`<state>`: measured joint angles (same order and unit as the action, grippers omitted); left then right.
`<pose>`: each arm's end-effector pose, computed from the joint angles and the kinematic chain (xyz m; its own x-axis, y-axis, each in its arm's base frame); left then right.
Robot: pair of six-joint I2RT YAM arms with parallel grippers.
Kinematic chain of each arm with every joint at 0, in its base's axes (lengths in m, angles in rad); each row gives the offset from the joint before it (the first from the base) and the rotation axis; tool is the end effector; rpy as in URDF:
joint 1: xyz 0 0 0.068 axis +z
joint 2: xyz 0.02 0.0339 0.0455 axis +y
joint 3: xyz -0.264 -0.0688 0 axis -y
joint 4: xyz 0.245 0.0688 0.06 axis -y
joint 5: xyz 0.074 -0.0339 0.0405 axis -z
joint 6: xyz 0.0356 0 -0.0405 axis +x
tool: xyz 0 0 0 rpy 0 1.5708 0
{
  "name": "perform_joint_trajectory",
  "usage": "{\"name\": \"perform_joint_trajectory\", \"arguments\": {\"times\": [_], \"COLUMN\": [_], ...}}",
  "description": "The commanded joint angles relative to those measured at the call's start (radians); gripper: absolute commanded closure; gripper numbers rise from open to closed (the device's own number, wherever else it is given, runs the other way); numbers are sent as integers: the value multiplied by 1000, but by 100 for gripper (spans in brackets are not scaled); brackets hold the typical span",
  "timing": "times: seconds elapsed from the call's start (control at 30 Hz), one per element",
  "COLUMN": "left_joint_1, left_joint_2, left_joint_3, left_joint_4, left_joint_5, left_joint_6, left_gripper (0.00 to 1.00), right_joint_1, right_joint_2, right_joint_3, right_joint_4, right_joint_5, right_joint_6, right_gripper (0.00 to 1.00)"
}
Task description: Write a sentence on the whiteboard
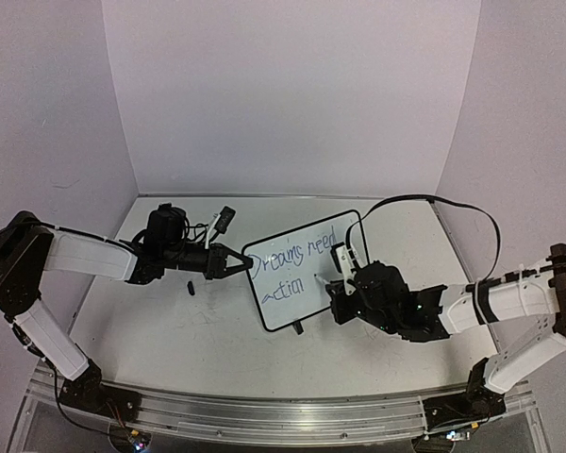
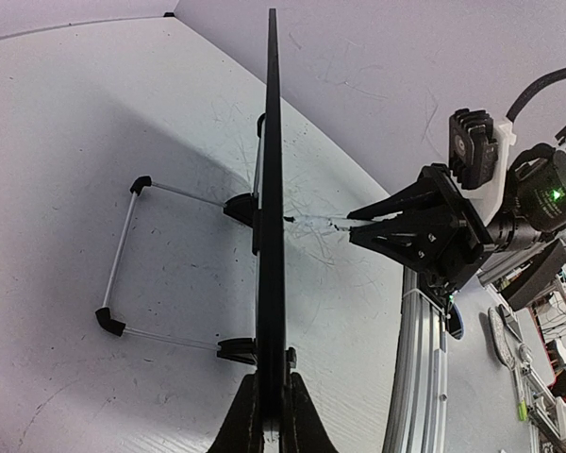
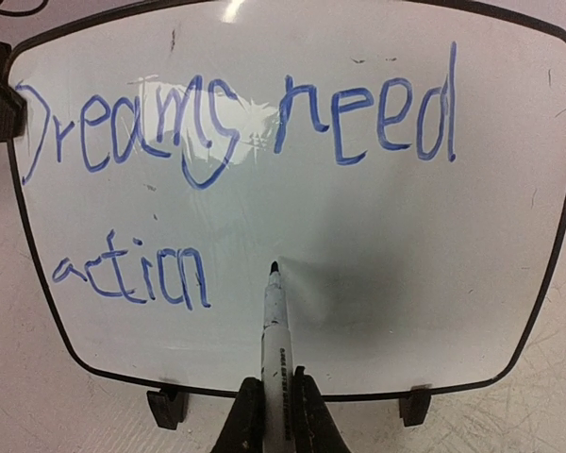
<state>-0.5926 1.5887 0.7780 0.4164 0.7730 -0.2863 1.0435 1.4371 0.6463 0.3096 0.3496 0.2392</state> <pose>0.2589 -0.2043 0.2030 -0.5696 0.1398 -0.8099 0.8065 0.2848 -0.5181 0.1590 0.2488 0.1934 -0.3824 -0.2144 -0.8988 -0.5852 0.8090 0.0560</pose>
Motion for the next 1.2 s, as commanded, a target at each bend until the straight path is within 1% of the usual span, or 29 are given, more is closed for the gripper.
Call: {"name": "perform_joint_trajectory", "arguments": {"times": [0.0, 0.17, 0.3, 0.53, 0.83, 1.17], "left_joint_1": [0, 0, -1, 1, 0, 0], "left_joint_2": [-13, -11, -14, -10, -16, -23], "left_joint_3": [15, 17, 14, 17, 14, 11], "left_joint_4": [-36, -36, -36, -38, -38, -40], "left_joint_5": [-10, -9, -8, -8, -8, -11], "left_joint_6": [37, 37, 38, 40, 39, 36], "left_gripper": [100, 100, 100, 100, 100, 100], "right_joint_1": [-2, -1, -1, 10, 32, 32], "right_joint_2": [22, 47, 59, 33, 51, 53], "right_joint_3": [52, 65, 64, 17, -23, 20], "right_joint_4": [48, 45, 11, -12, -1, 29], "right_joint_5": [-2, 11, 12, -4, -4, 30], "right_joint_6": [-16, -12, 5, 52, 107, 85], "right_gripper": [100, 100, 100, 100, 100, 100]}}
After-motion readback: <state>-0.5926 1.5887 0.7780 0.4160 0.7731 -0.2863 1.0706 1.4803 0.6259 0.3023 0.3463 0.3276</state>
